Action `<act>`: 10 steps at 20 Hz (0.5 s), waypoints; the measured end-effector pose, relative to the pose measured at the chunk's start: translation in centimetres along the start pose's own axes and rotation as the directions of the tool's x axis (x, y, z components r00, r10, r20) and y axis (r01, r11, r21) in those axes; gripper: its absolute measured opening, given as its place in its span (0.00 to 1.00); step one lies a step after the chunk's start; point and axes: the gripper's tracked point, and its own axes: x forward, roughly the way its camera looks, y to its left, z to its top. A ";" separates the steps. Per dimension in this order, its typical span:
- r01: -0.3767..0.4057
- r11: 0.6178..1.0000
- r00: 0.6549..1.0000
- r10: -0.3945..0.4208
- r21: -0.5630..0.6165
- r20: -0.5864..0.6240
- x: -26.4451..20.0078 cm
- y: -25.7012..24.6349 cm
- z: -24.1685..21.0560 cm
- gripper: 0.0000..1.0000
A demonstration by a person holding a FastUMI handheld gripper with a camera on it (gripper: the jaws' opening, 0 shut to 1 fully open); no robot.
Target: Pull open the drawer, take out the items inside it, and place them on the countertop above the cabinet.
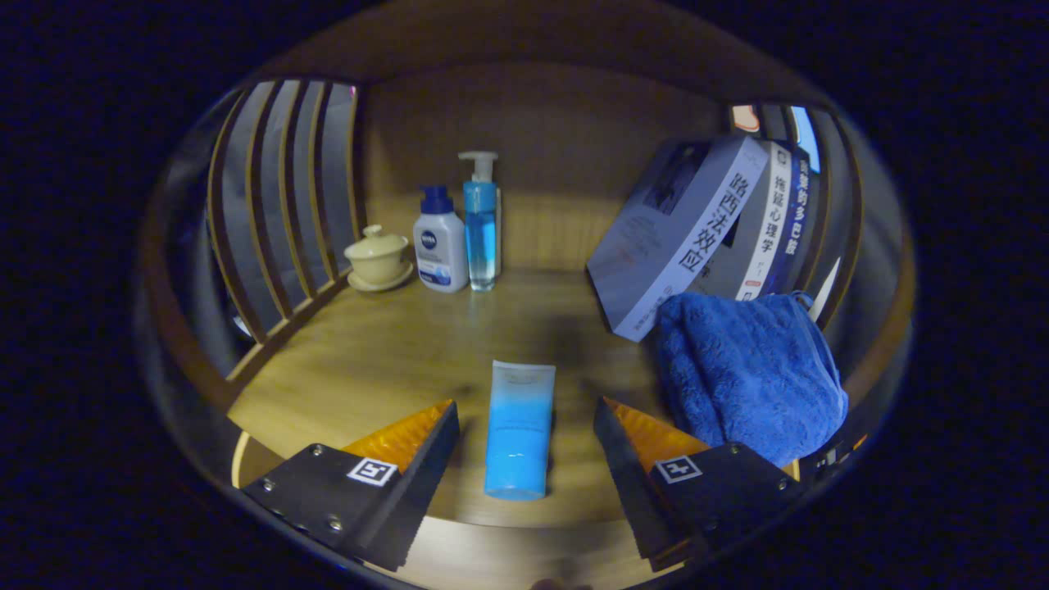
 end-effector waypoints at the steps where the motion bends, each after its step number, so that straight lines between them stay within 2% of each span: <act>1: -0.023 0.999 0.999 0.022 0.022 0.025 -1.5 0.5 0.6 0.99; 5: -0.083 0.995 0.990 0.076 0.062 0.120 -8.6 0.8 1.3 0.98; 10: -0.127 0.989 0.977 0.111 0.075 0.182 -17.4 0.9 -2.8 0.98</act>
